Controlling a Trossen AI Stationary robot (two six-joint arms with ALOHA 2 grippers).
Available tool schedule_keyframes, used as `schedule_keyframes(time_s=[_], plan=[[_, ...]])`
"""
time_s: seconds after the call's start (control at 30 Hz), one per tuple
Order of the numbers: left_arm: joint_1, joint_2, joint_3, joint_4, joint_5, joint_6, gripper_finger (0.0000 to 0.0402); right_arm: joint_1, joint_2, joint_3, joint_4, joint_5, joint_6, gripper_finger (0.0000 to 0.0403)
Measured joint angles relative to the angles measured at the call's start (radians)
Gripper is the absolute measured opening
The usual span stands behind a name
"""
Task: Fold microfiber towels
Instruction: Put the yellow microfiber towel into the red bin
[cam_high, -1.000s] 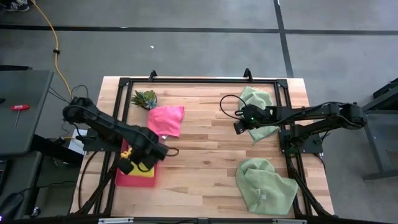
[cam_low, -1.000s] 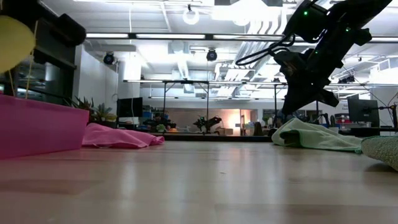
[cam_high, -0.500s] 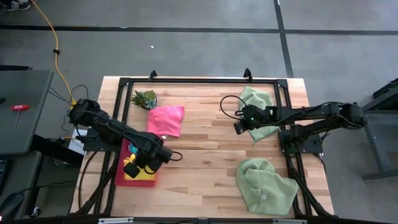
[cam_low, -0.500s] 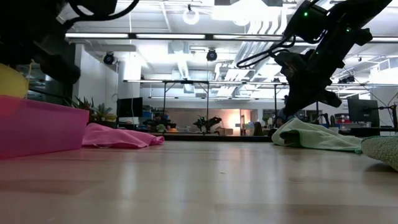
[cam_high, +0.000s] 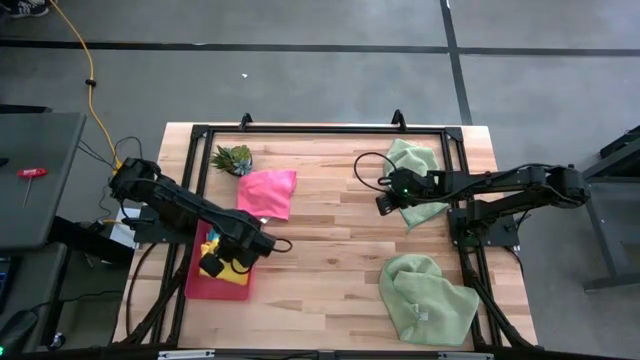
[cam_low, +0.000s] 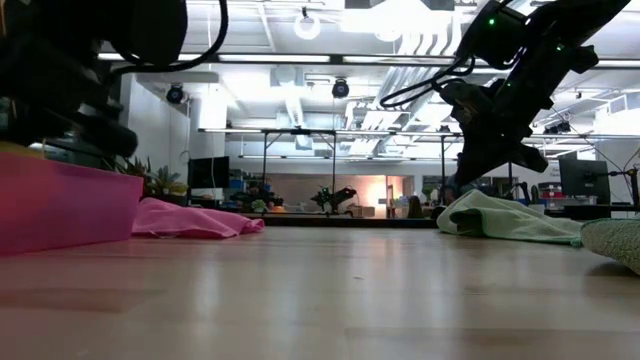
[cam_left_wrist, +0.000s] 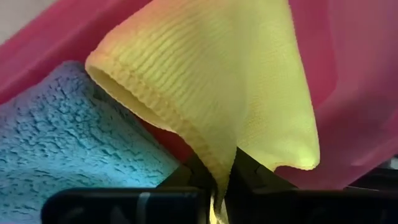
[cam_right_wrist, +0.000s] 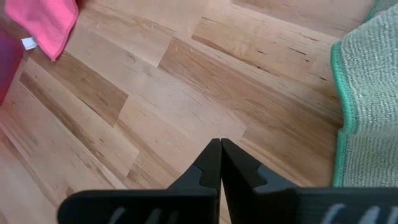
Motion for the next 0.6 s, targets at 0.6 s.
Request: schedule_keyframes(time_s=[0.6], plan=[[-0.002, 0.000, 0.000, 0.029, 0.074, -0.151, 0.0153, 0.000, 0.000, 0.000, 0.000, 0.022, -0.011, 0.0002]])
